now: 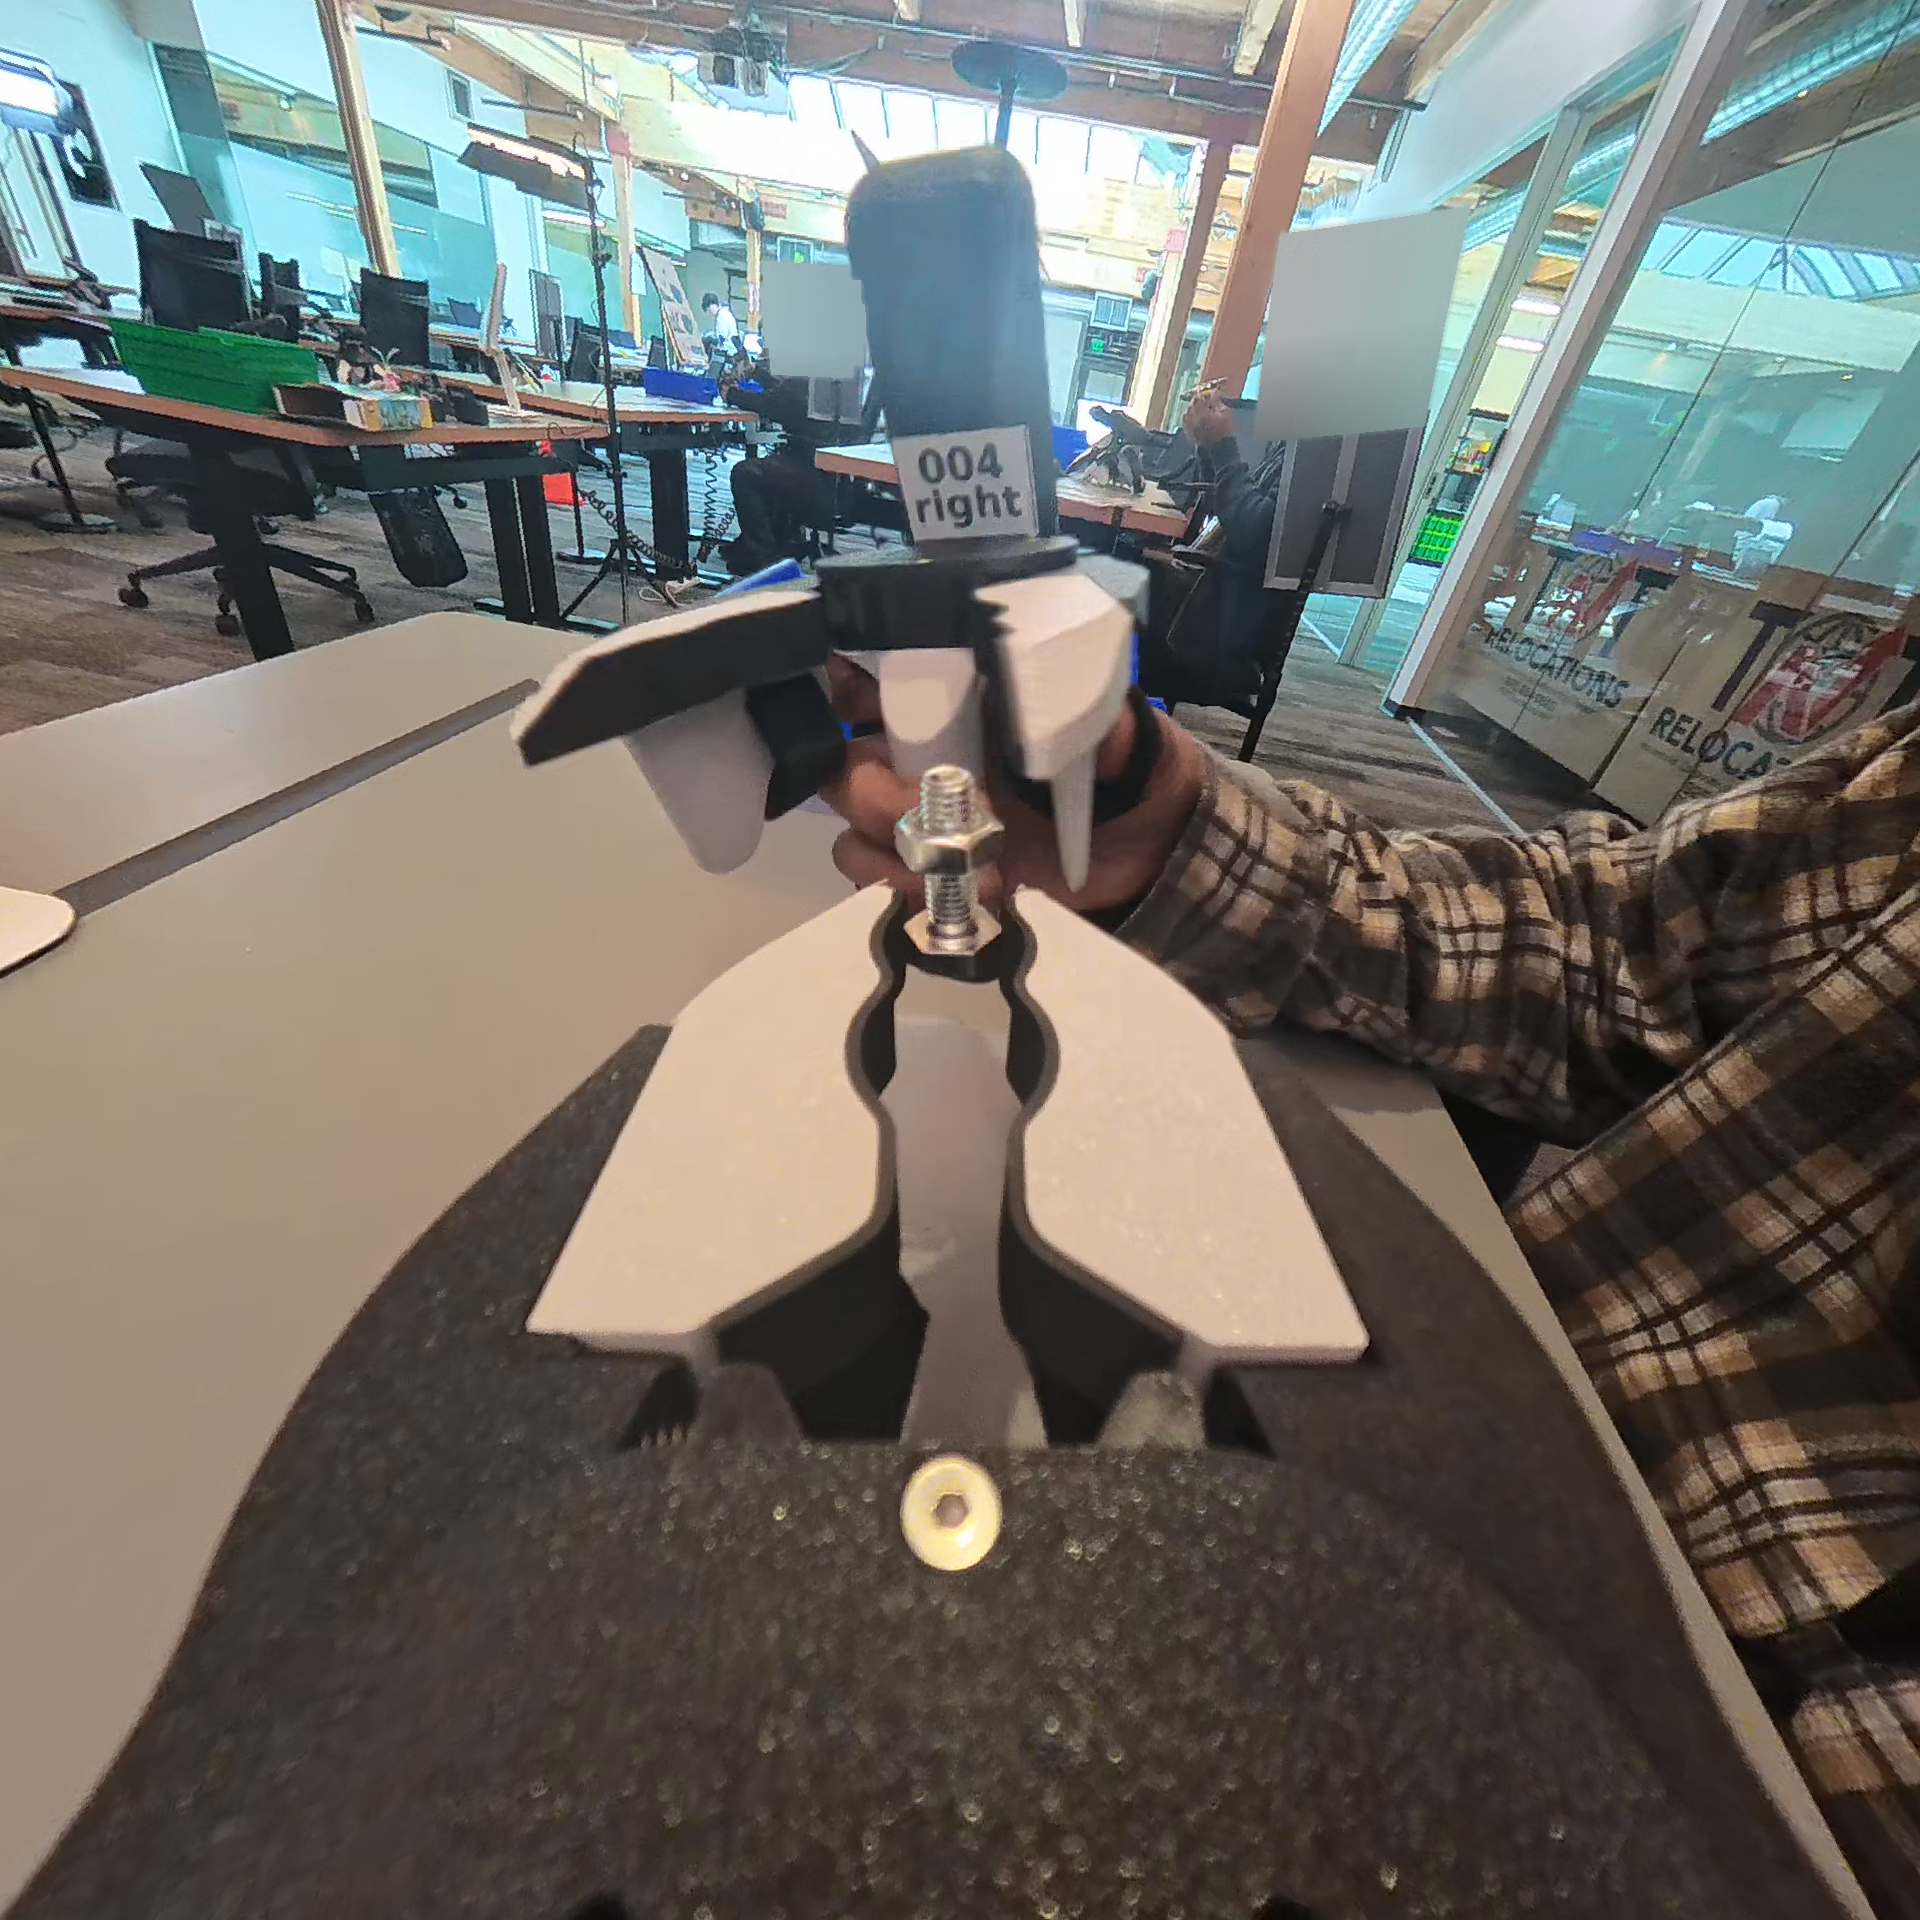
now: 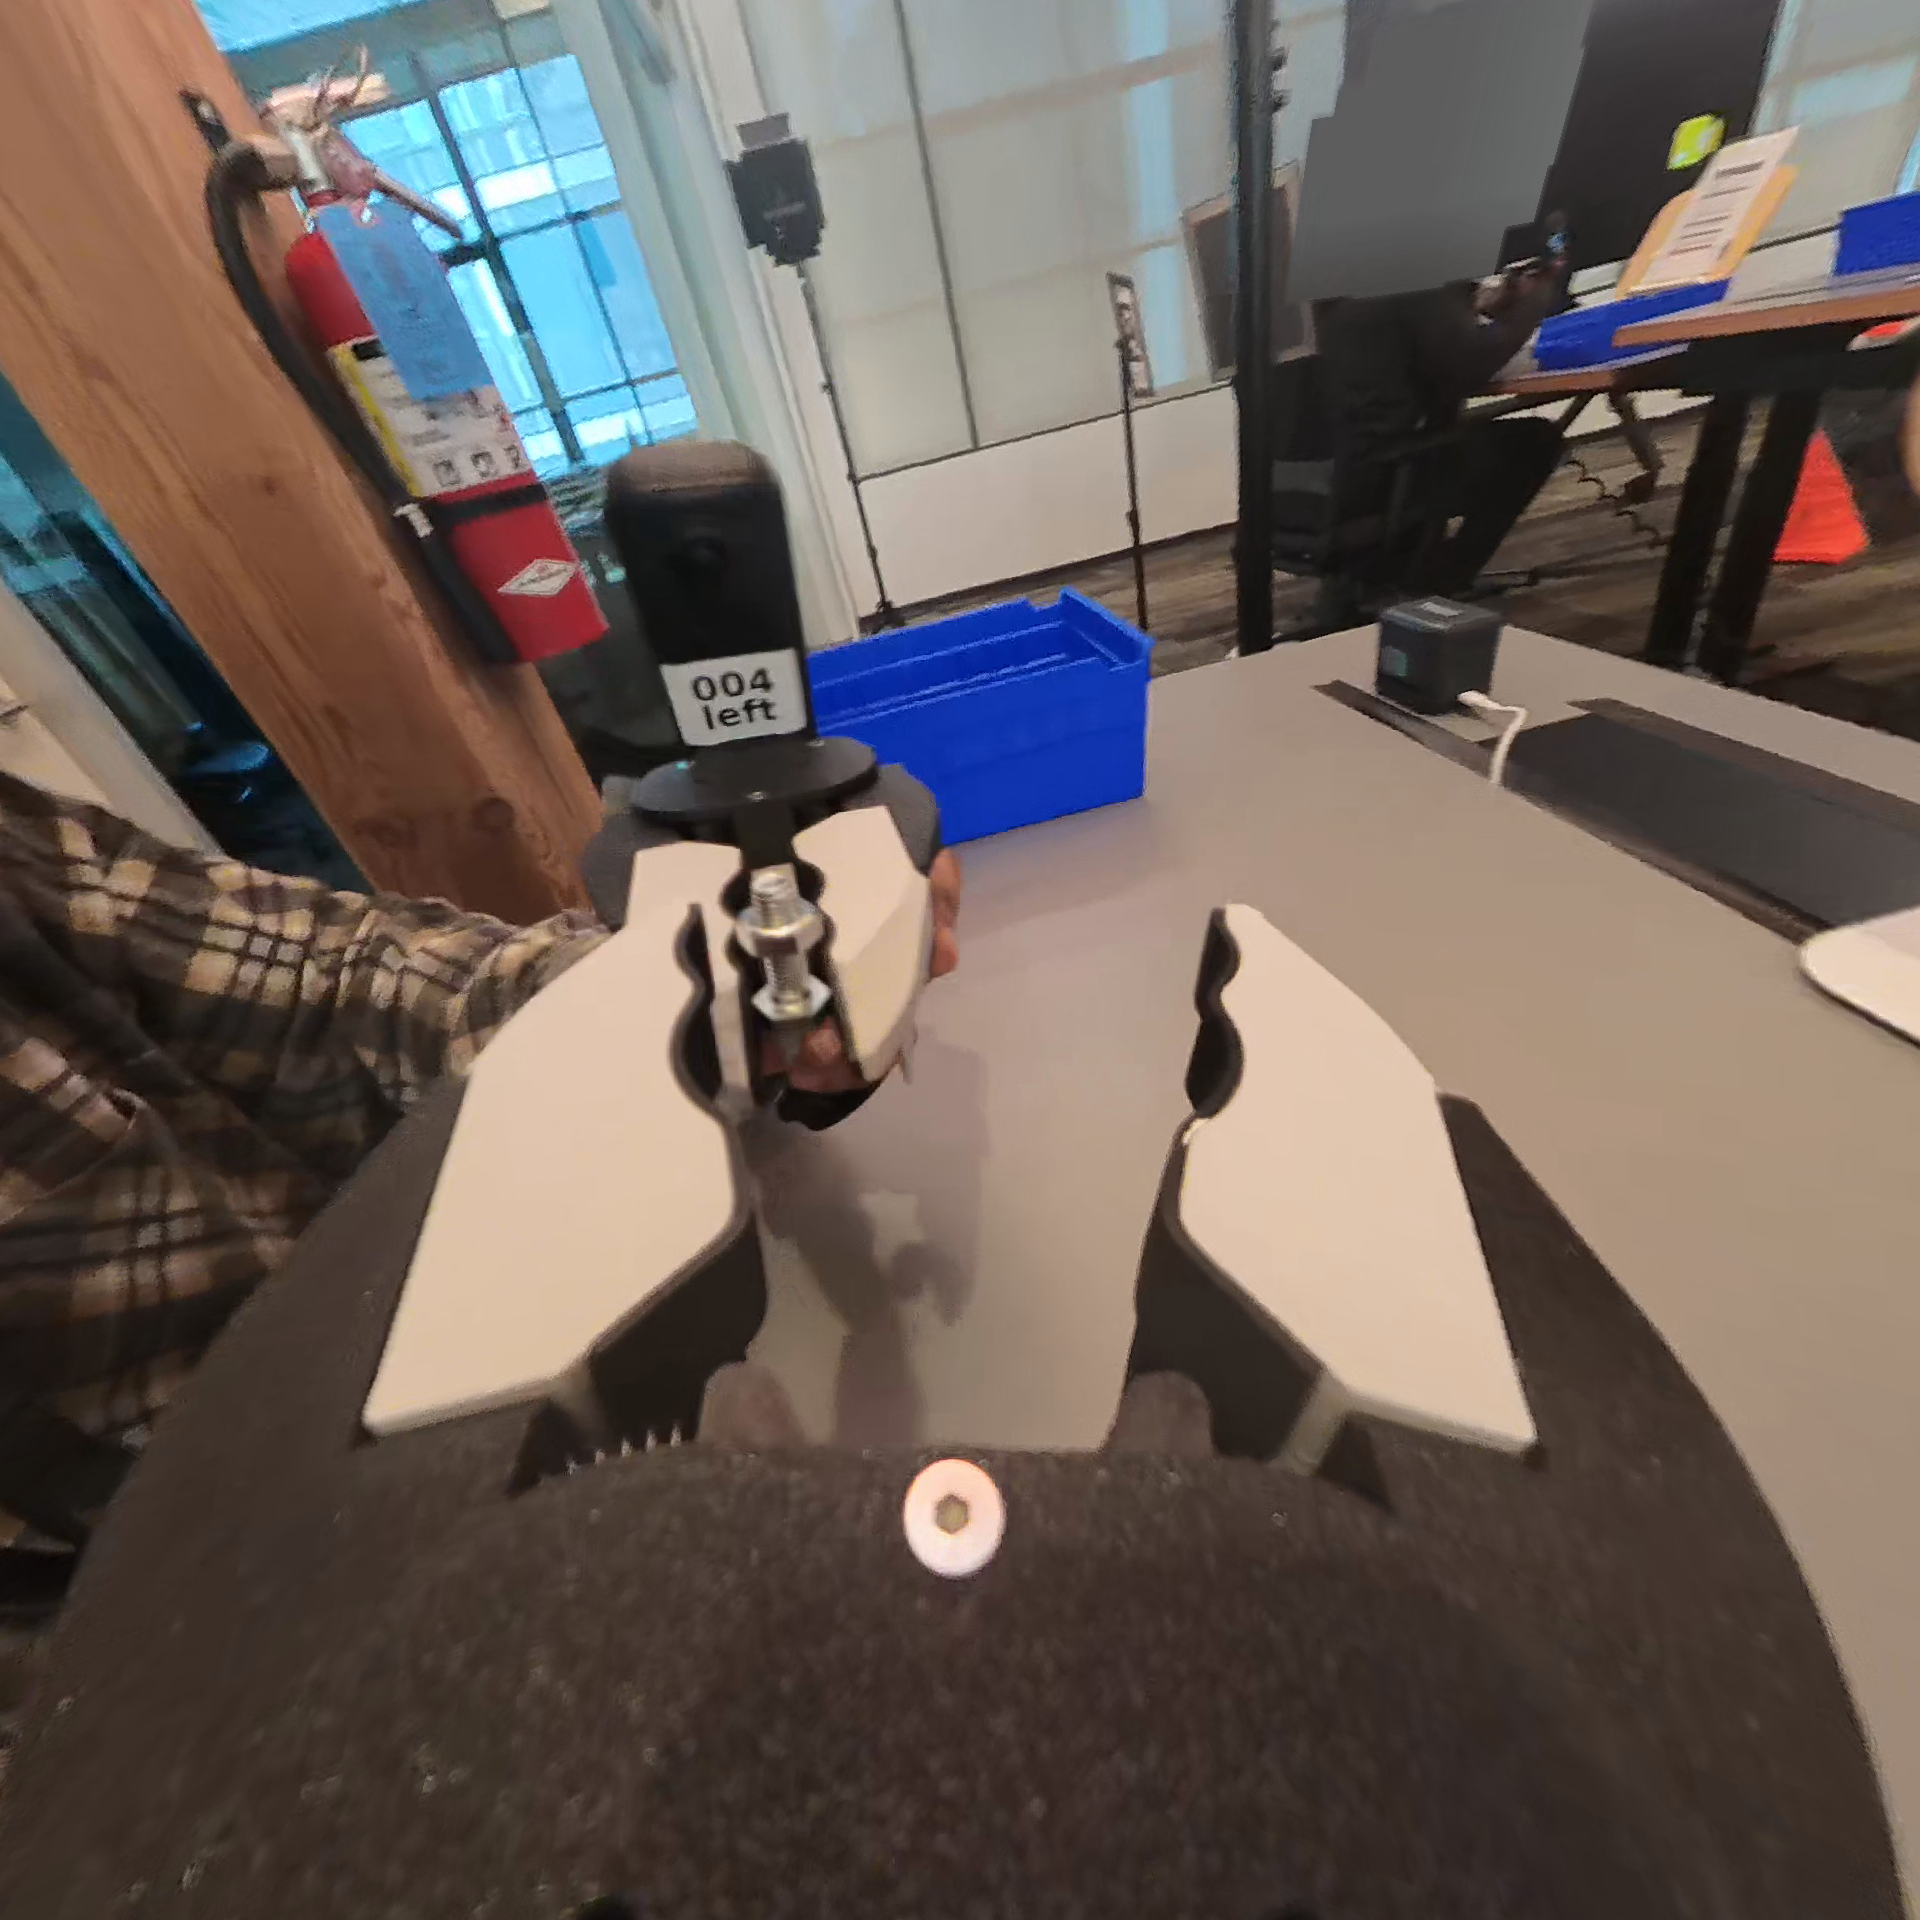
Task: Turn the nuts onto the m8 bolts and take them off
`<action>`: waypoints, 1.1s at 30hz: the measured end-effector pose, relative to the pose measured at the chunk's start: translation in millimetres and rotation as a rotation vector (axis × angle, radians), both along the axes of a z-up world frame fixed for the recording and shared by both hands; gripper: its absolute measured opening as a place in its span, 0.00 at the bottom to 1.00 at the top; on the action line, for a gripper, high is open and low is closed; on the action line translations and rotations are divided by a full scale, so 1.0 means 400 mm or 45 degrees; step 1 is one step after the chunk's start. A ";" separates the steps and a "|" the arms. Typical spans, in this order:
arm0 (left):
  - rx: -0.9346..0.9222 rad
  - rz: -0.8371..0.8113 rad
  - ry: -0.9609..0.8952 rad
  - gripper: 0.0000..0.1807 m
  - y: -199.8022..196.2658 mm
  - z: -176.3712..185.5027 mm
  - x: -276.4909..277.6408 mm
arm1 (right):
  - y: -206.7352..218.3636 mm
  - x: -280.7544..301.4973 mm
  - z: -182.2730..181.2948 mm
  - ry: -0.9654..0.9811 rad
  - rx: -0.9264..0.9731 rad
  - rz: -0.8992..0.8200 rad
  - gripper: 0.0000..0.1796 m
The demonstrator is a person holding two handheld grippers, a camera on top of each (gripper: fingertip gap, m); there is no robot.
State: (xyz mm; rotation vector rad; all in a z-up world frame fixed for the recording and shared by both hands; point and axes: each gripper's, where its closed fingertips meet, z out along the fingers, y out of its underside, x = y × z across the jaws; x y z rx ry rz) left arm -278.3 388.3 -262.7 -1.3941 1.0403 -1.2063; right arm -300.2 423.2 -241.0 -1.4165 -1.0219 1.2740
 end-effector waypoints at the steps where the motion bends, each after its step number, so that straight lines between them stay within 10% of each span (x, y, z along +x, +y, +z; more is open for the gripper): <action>1: 0.001 -0.002 0.002 0.09 -0.001 -0.002 0.002 | -0.007 -0.012 -0.007 -0.026 0.007 0.013 0.50; 33: 0.033 0.027 0.013 0.09 0.001 0.000 0.000 | 0.024 0.014 -0.016 -0.031 -0.023 -0.036 0.53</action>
